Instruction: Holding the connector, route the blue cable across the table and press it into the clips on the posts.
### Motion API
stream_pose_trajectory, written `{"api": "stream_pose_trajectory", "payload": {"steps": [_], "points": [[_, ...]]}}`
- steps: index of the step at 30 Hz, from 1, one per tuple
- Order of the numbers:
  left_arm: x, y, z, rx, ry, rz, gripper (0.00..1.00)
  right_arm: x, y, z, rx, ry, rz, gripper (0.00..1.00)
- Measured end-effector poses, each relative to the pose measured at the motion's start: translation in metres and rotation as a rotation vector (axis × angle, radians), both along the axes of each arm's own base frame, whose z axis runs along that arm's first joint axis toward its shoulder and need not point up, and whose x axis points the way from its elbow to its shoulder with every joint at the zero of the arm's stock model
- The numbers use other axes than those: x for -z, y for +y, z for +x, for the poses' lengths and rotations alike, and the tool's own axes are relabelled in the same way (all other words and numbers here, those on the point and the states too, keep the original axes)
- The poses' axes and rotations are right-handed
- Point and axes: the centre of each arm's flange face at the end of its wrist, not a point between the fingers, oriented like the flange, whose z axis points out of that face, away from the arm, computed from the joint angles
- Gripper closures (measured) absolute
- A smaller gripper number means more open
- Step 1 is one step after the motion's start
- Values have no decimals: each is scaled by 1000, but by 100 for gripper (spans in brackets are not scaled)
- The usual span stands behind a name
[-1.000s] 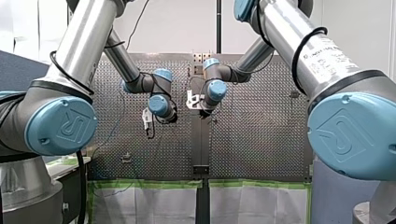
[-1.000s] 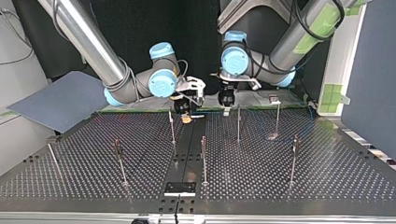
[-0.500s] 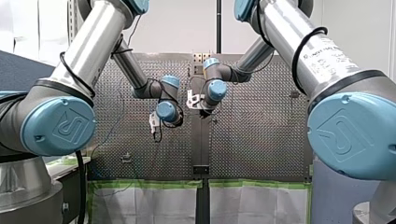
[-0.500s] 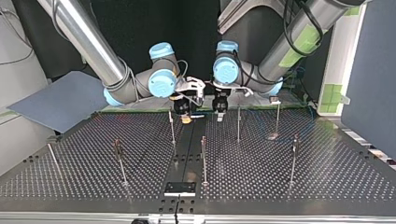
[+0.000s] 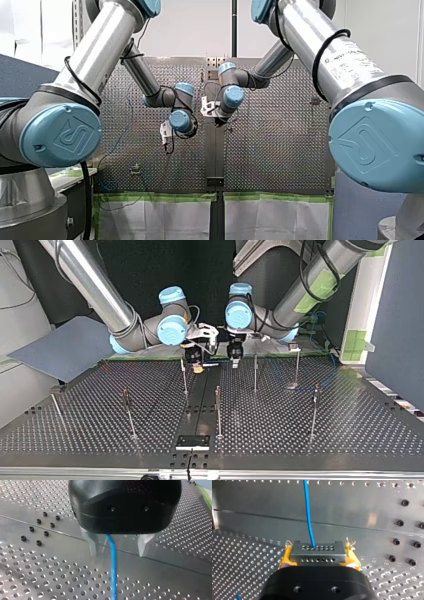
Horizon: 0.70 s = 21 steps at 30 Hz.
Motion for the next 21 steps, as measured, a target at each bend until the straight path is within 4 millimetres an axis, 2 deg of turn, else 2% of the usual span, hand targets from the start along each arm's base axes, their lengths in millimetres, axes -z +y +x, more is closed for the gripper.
{"api": "stream_pose_trajectory", "payload": {"steps": [1, 2, 12, 17, 21], "points": [[0, -1, 0, 1, -2, -1, 93, 0, 0, 0, 0, 0, 0, 100], [0, -1, 0, 1, -4, -3, 100, 0, 0, 0, 0, 0, 0, 100], [-3, -2, -1, -15, -11, -27, 98, -4, -2, -2, 3, -4, -4, 100], [-14, -3, -2, -14, -23, -38, 100, -26, -4, -7, 10, -27, -28, 100], [-33, -4, -5, -11, -47, -53, 100, -49, -5, -13, 18, -49, -52, 100]]}}
